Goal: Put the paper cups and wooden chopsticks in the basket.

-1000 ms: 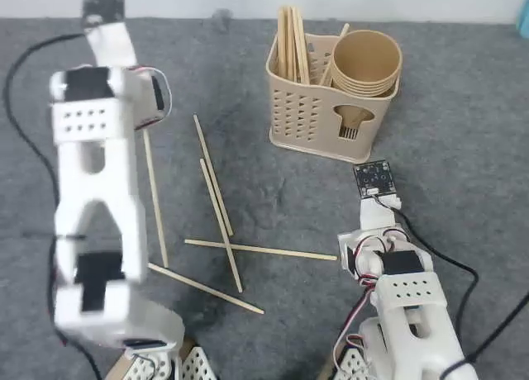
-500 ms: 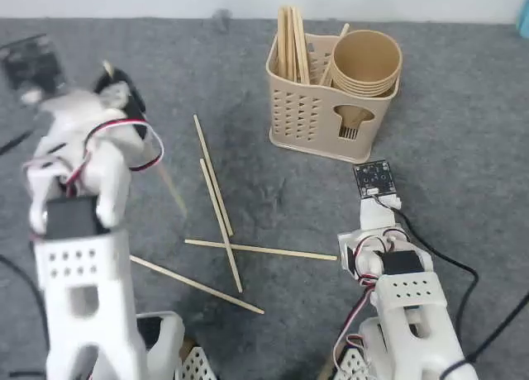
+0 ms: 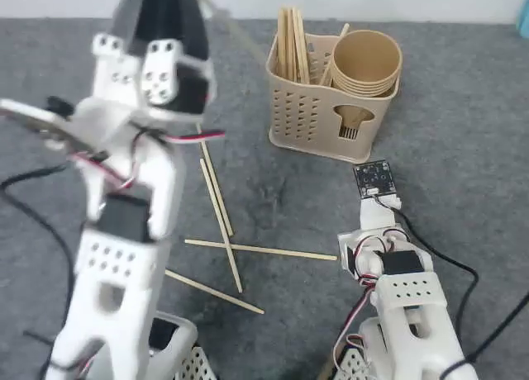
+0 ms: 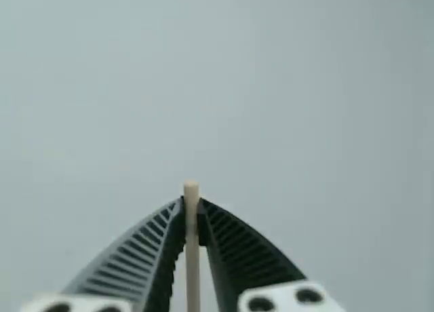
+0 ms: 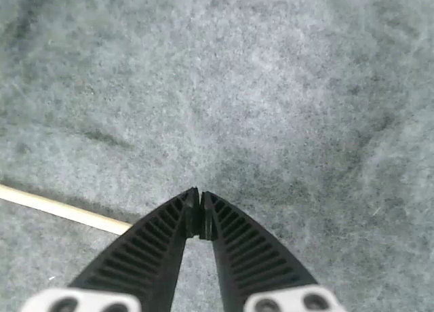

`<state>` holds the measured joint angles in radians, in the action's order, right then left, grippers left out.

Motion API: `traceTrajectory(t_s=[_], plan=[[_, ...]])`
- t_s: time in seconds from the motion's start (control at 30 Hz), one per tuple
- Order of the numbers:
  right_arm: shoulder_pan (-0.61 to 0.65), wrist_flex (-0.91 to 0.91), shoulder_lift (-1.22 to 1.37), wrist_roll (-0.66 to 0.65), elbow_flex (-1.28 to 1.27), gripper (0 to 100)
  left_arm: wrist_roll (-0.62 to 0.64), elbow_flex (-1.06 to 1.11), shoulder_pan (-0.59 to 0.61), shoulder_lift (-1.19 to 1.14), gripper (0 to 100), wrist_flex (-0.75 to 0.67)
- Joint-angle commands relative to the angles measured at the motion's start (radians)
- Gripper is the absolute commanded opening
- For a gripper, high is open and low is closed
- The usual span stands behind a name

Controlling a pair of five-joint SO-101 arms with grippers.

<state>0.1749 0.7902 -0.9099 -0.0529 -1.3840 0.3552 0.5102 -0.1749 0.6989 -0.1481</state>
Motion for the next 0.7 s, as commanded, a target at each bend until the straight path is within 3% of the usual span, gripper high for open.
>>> traceTrajectory(t_s=[0.0, 0.67], plan=[[-0.013, -0.008, -0.030, -0.012, 0.009, 0.8, 0.011, -0.071, -0.023, -0.133, 1, -0.120], [-0.013, -0.012, -0.030, -0.012, 0.009, 0.8, 0.011, -0.136, -0.029, -0.571, 1, -0.256]])
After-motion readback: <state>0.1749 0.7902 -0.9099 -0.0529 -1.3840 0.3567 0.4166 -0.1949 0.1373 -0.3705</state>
